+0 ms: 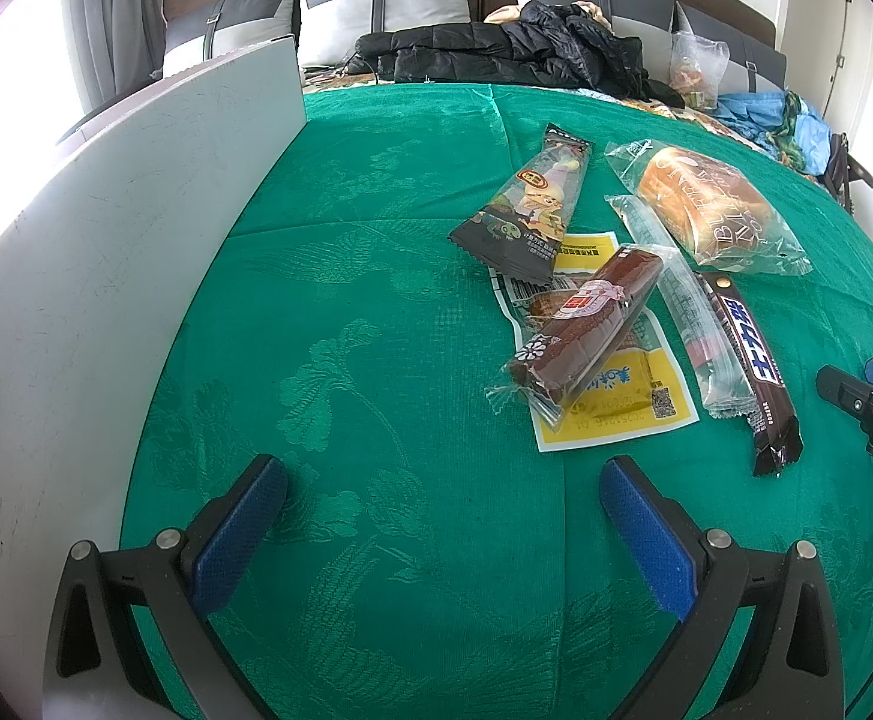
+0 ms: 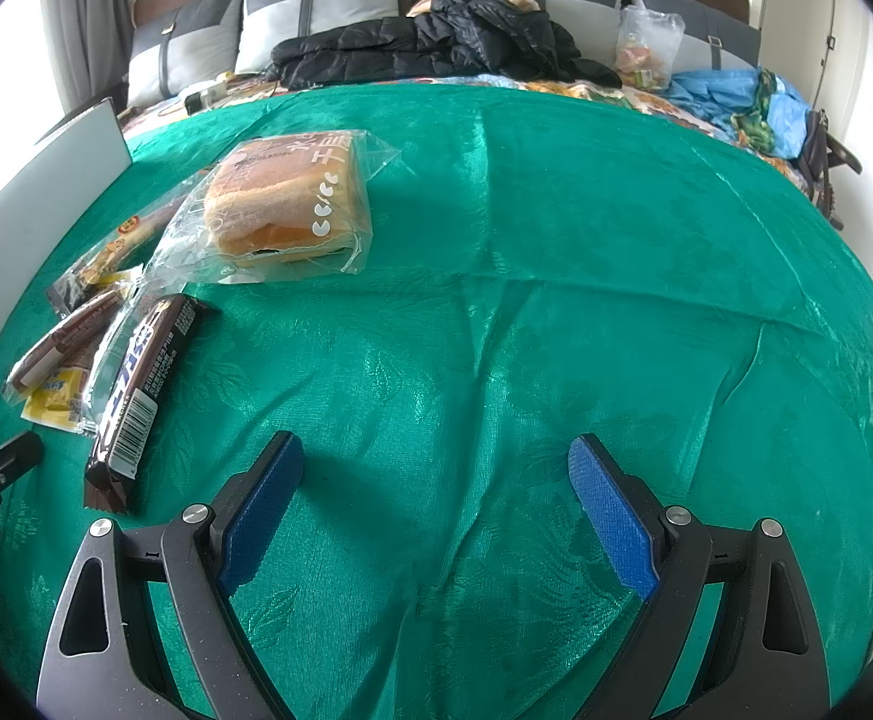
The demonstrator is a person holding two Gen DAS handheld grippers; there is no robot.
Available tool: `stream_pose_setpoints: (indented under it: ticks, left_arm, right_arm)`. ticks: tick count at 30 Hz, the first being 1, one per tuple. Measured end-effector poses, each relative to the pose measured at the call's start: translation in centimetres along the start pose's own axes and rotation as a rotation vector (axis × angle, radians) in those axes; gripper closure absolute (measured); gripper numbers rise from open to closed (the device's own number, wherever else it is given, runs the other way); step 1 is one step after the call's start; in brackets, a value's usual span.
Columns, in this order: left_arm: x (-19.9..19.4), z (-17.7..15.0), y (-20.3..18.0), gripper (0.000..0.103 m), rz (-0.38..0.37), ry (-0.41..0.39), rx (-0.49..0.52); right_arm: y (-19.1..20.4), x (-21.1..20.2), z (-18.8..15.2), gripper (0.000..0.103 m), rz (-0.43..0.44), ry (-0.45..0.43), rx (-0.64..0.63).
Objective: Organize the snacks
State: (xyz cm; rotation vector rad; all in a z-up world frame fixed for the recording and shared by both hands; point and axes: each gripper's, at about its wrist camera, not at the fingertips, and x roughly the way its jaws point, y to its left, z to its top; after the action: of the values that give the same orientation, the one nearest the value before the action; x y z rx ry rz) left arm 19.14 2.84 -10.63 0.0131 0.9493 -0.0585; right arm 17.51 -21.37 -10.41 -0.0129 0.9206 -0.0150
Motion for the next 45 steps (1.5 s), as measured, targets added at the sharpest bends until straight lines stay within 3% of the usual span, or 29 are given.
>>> stream_pose_setpoints:
  ticks: [41, 45]
  left_arm:
    - [-0.07, -0.07, -0.02, 0.000, 0.002, -0.001, 0.000]
    - [-0.50, 0.48, -0.18, 0.001, -0.030, 0.063, 0.059]
  right_arm:
    - [0.01, 0.05, -0.02, 0.011, 0.000, -0.002, 0.000]
    - [0.01, 0.06, -0.01, 0.011, 0.000, -0.002, 0.000]
